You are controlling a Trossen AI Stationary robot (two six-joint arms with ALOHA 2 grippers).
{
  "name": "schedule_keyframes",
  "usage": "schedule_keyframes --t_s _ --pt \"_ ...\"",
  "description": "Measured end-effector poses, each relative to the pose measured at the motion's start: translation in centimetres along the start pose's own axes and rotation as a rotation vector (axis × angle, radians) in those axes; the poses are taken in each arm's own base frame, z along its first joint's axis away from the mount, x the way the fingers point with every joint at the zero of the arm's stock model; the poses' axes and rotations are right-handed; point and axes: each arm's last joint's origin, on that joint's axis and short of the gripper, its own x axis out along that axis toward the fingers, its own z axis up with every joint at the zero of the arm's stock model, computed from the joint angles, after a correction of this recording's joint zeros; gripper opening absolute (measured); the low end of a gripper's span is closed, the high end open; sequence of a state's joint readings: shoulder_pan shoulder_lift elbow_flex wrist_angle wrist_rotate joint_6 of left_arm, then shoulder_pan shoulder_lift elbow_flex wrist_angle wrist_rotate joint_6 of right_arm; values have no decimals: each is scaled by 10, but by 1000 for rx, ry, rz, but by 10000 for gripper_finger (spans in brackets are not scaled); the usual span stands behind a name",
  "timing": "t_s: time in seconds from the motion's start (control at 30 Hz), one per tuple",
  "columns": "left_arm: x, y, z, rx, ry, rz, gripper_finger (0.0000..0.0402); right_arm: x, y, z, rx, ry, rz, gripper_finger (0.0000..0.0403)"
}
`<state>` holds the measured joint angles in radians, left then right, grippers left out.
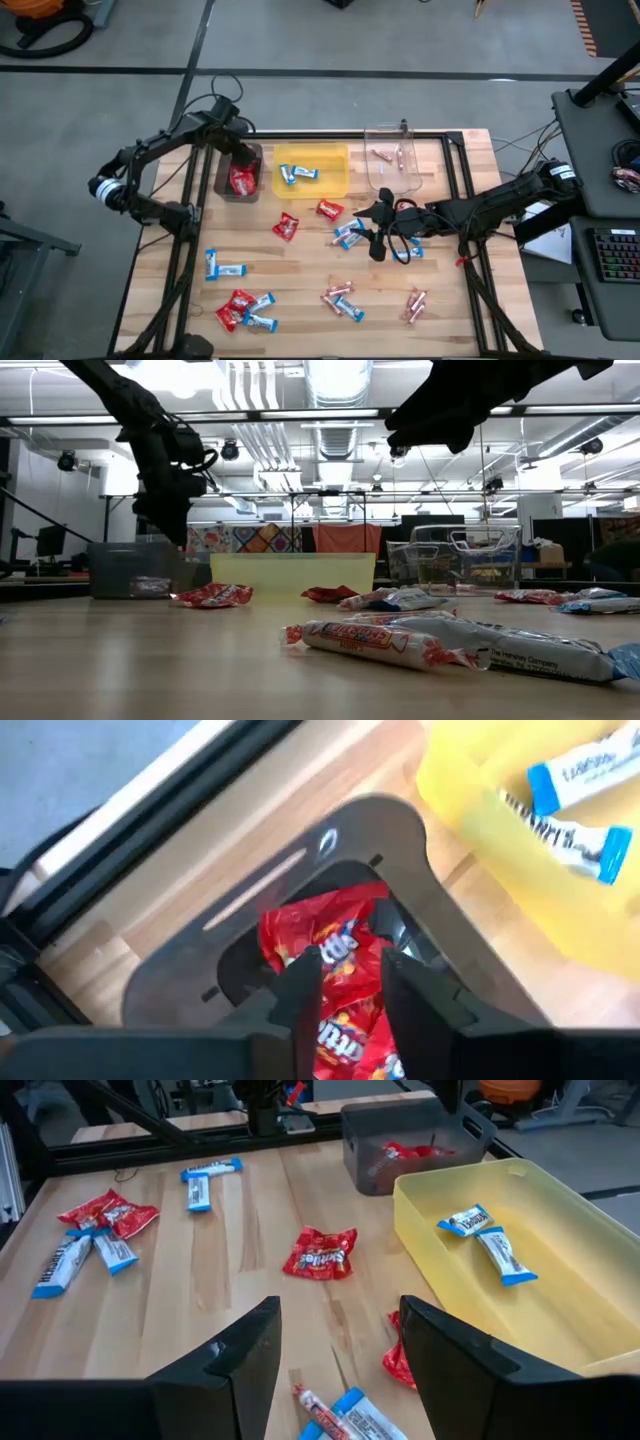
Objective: Sort candy
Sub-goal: Put the white candy into the yellow bin
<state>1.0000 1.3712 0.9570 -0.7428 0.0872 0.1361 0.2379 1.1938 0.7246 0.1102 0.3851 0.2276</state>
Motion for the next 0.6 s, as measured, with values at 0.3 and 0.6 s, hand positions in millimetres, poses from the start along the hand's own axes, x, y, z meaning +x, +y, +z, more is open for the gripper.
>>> schedule_keyframes --t_s 0.3,0.6 --pt "-28 -42 1 16 -161 -236 113 0 0 -1 80 7 -2 194" --pt "-70 -127 -33 204 -510 -404 98 -1 6 -5 409 146 220 194"
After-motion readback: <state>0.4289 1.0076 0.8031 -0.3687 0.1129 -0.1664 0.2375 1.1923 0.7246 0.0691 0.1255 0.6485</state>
